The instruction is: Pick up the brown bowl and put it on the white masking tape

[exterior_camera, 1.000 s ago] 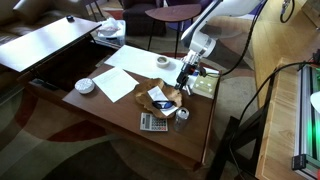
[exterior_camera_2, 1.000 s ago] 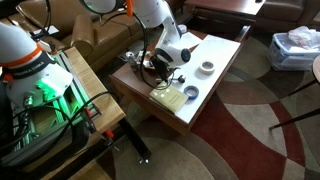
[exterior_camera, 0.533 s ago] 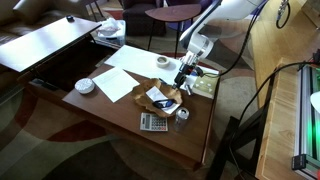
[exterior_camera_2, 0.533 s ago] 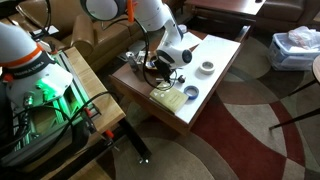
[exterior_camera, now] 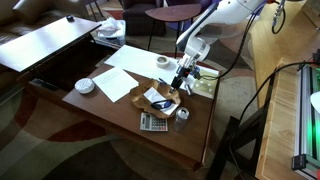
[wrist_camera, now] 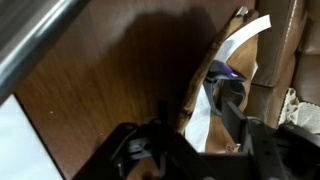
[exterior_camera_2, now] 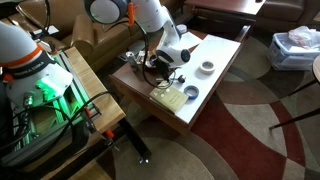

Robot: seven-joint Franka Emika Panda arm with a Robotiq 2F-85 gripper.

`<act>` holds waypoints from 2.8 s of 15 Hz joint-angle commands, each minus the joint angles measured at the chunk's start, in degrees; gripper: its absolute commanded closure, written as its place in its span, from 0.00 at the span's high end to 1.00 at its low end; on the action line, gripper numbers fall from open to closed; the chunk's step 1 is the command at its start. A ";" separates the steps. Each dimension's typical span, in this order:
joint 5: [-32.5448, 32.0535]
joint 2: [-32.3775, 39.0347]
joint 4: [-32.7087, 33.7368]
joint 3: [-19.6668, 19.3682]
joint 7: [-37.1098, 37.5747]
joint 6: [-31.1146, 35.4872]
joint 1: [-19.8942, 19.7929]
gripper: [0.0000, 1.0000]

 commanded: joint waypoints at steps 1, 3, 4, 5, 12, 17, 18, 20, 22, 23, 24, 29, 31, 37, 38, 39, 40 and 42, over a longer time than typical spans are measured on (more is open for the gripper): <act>1.38 -0.04 0.94 -0.63 2.13 -2.95 0.56 0.29; 1.31 -0.13 1.39 -0.76 4.01 -6.03 0.16 0.13; 1.20 -0.20 1.74 -0.83 5.39 -8.94 -0.26 0.07; 1.40 -0.23 2.18 -0.85 6.46 -11.52 -0.60 0.01; 7.84 -0.02 6.05 -2.31 16.65 -28.18 -2.50 0.03; 11.86 -0.27 6.49 -3.60 20.00 -27.92 -2.42 0.11; 13.01 -0.28 6.90 -3.89 20.84 -28.87 -2.73 0.11; 13.61 -0.28 7.20 -4.02 21.47 -29.38 -3.26 0.03; 20.13 -0.25 8.21 -4.50 20.63 -29.78 -4.32 0.03; 22.37 -0.21 8.77 -4.62 20.83 -29.91 -5.17 0.03; 22.19 -0.09 8.78 -2.73 21.38 -29.33 -7.54 0.03; 29.03 -0.19 10.15 -2.58 18.37 -27.76 -13.46 0.03; 31.90 0.20 10.52 -2.28 17.48 -26.62 -15.94 0.03; 33.39 -0.20 10.37 -3.23 16.41 -24.94 -17.32 0.03; 34.88 -0.19 10.19 -3.13 14.62 -23.74 -17.16 0.03; 36.16 -0.18 10.08 -3.42 13.96 -23.63 -17.17 0.03; 37.03 -0.18 10.06 -3.58 13.50 -23.15 -17.17 0.03; 42.01 -0.19 10.60 -6.15 11.76 -23.55 -15.53 0.03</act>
